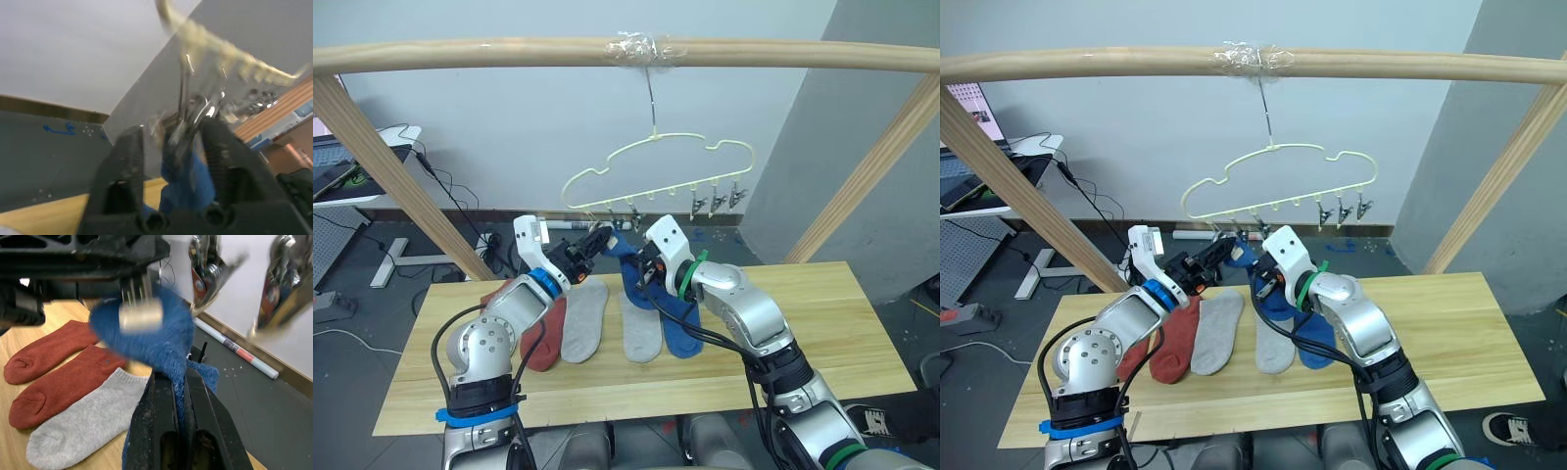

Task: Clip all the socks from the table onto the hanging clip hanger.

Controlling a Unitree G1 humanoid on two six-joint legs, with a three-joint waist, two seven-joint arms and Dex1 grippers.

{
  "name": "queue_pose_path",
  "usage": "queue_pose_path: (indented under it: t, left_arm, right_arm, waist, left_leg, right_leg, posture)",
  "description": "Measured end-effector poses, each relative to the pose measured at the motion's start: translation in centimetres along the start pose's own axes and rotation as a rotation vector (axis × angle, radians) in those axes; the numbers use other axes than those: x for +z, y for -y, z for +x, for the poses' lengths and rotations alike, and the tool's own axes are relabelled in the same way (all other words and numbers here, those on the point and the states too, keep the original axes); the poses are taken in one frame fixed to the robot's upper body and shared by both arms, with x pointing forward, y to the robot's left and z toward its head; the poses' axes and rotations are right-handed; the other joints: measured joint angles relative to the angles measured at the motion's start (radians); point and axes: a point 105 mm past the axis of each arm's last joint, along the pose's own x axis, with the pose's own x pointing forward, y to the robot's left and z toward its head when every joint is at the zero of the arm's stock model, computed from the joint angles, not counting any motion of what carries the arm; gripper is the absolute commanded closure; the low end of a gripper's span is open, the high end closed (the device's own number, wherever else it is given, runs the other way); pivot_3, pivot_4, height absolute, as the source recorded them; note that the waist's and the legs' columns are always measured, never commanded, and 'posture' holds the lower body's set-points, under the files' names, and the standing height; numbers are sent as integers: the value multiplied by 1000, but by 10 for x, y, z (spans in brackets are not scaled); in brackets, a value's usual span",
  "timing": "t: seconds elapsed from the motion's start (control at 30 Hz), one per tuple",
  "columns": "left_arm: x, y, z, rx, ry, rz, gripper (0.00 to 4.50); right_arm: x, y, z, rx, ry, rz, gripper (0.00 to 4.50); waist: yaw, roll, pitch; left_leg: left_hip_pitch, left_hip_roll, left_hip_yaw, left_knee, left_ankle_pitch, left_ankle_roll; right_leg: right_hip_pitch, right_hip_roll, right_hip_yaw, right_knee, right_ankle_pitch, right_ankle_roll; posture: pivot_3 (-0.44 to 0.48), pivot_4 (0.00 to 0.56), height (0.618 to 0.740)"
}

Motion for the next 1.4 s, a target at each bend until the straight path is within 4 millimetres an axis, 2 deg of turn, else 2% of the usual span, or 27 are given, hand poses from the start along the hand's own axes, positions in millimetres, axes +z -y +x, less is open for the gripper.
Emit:
queue_pose_path:
  t: [0.07, 0.17, 0.27, 0.37, 0.47, 0.53, 0.63, 0.73, 0.9, 1.1, 1.2, 1.37, 1.4]
  left_arm:
    - [1, -1, -1, 10, -4, 20, 965]
    - [8, -10, -10, 84, -25, 155, 52]
    - [14, -18, -24, 172, -48, 320, 21]
    - [13, -18, -34, 186, -70, 404, 0]
    - [10, -5, -44, 95, -132, 466, 0]
    - [8, 5, -44, 41, -131, 463, 0]
    - [8, 9, -43, 24, -113, 457, 0]
    - [3, 10, -44, 23, -104, 467, 0]
    - [-10, 16, -41, 16, -93, 495, 0]
    - [-20, 19, -30, 11, -71, 569, 0]
    - [-20, 22, -20, 1, -34, 575, 634]
    - [-20, 33, -2, -42, 11, 597, 2030]
    - [-20, 35, 1, -45, 18, 601, 2030]
  right_arm:
    - [-2, 0, 1, 1, -6, 5, 4500]
    - [-5, -3, 4, 12, -12, 26, 4500]
    - [-6, -10, 8, 42, -8, 61, 4500]
    - [-4, -20, 11, 92, 0, 136, 3742]
    - [-4, -31, 14, 154, -4, 237, 2787]
    - [-5, -32, 14, 167, -9, 264, 2119]
    - [-10, -32, 12, 176, -30, 279, 1087]
    - [-26, -26, 6, 151, -70, 294, 21]
    - [-43, -9, -9, 80, -107, 302, 21]
    - [-33, 11, -42, 6, -46, 280, 21]
    - [-31, 17, -57, -35, -11, 326, 0]
    - [-10, 34, -84, -117, 93, 327, 0]
    - [-9, 36, -88, -127, 91, 306, 0]
  waist:
    - [0, 0, 0]
    - [-2, 0, 0]
    - [-1, 0, 0]
    - [4, -1, 0]
    - [8, 0, 1]
    - [21, 0, 1]
    - [34, 0, 1]
    - [41, -1, 1]
    - [49, -1, 1]
    - [48, -1, 0]
    - [48, 0, 0]
    - [48, -1, 0]
    - [47, 0, 0]
  left_leg:
    - [0, 0, 0, 0, 0, 0]
    - [0, 0, 0, -1, 0, 0]
    - [0, 1, 0, -2, 0, 0]
    - [-1, 0, 0, -1, 0, 0]
    - [-1, 1, 0, -2, 0, 0]
    - [-1, 1, 0, -1, 0, 0]
    - [-1, 1, 0, -1, 0, 0]
    - [-1, 1, 0, -1, 0, 0]
    - [-1, 1, 0, -1, 0, 0]
    - [-1, 1, 1, -1, 0, 0]
    - [-1, 1, 1, 0, 0, 0]
    - [-1, 0, 2, 0, 0, 0]
    - [-1, 0, 2, 0, 0, 0]
  right_leg:
    - [0, 0, 0, 0, 0, 0]
    - [-1, 0, 0, 0, 0, 0]
    - [-1, 0, 0, 0, 0, -1]
    - [-1, 0, 0, -1, 0, -1]
    - [-1, 0, 0, -1, 0, -1]
    - [-1, 0, -1, -1, 0, 0]
    - [-1, 0, -1, -1, 0, 0]
    - [-1, 0, -1, -2, 0, 0]
    - [-1, 0, 0, -2, 0, -1]
    - [-1, 0, 0, -2, -1, 2]
    - [-1, 0, 0, -2, -1, 2]
    - [-1, 0, 0, -2, -1, 2]
    - [-1, 0, 0, -2, -1, 2]
  posture:
    - [-27, 135, 740]
    - [-20, 136, 740]
    - [-13, 135, 740]
    - [-2, 135, 740]
    - [15, 131, 740]
    - [23, 129, 740]
    - [31, 126, 740]
    - [34, 123, 740]
    - [15, 125, 740]
    - [-14, 126, 740]
    - [-27, 129, 740]
    - [-52, 132, 740]
    - [-58, 133, 740]
